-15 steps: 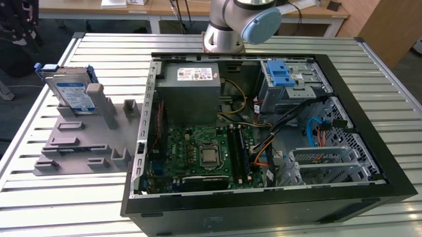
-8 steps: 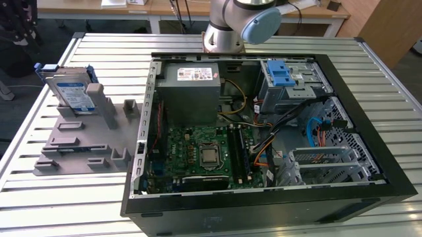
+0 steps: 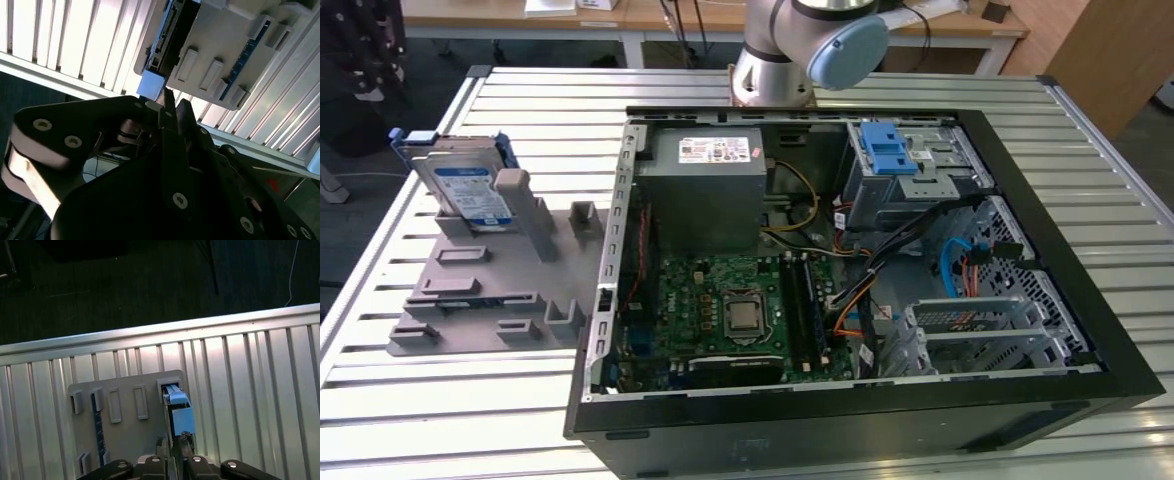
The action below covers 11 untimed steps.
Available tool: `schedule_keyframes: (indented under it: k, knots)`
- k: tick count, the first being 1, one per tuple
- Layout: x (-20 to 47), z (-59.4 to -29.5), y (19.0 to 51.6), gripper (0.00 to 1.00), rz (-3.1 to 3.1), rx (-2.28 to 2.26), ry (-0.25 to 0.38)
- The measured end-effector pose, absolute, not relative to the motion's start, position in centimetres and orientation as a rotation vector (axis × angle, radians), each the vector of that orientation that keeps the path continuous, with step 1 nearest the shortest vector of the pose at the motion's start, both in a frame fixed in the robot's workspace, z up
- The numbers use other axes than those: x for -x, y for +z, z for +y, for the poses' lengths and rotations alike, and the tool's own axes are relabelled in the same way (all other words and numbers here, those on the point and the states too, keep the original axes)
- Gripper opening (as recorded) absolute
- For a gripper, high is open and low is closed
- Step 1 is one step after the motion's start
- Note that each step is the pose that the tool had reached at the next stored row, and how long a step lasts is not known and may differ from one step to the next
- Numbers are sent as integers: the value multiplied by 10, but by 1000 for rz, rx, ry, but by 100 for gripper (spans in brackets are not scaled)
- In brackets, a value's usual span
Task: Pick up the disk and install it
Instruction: 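Pick up the disk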
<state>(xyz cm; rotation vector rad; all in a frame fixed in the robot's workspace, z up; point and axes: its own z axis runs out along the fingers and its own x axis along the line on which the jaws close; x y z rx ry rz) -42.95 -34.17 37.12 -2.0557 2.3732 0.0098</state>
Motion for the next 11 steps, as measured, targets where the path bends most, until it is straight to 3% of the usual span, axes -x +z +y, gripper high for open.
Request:
schedule_keyframes:
  k: [2, 6, 8, 11]
  knots:
    - [430, -341, 368, 29, 2359, 2072, 10]
    - [430, -341, 363, 41, 2316, 2120, 10]
    - [430, -341, 360, 53, 2287, 2151, 10]
    - [430, -341, 355, 59, 2258, 2177, 12]
